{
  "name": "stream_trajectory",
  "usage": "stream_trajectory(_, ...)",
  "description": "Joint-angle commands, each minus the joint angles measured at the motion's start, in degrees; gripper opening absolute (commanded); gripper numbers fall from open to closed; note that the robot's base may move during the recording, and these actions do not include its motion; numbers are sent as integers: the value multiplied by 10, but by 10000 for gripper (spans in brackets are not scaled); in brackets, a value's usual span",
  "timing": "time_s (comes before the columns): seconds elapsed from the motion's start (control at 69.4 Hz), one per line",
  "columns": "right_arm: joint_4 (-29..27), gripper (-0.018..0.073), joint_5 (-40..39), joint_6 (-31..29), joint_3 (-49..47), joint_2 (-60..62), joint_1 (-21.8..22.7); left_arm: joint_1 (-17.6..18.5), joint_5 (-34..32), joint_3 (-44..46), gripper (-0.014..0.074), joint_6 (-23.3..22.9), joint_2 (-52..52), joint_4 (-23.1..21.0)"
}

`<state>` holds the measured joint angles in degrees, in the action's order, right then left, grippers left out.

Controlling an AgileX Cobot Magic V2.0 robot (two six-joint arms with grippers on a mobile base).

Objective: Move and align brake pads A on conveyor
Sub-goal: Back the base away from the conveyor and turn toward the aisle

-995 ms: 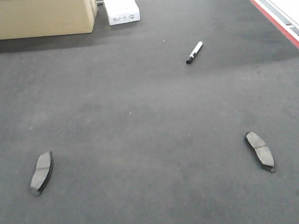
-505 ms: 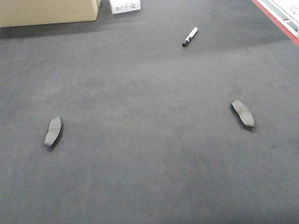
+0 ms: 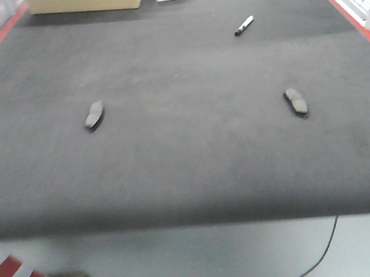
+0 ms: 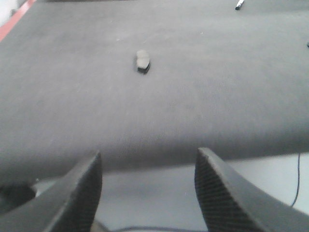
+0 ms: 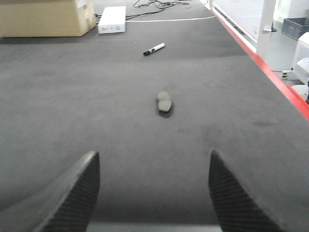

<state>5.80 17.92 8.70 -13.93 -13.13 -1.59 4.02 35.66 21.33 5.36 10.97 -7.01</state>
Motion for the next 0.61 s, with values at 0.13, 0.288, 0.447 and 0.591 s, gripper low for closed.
stream_trajectory(0.13, 2, 473, -41, -4, -16, -5, 1, 1, -44, 15, 396, -2, 8, -7)
stream_trajectory(0.288, 2, 473, -41, -4, -15, -5, 1, 1, -44, 15, 396, -2, 8, -7)
stream_trajectory(0.447, 2, 473, -41, -4, -15, -5, 1, 1, -44, 15, 396, -2, 8, -7)
stream_trajectory(0.591, 2, 473, -41, -4, -15, -5, 1, 1, -44, 15, 396, -2, 8, -7)
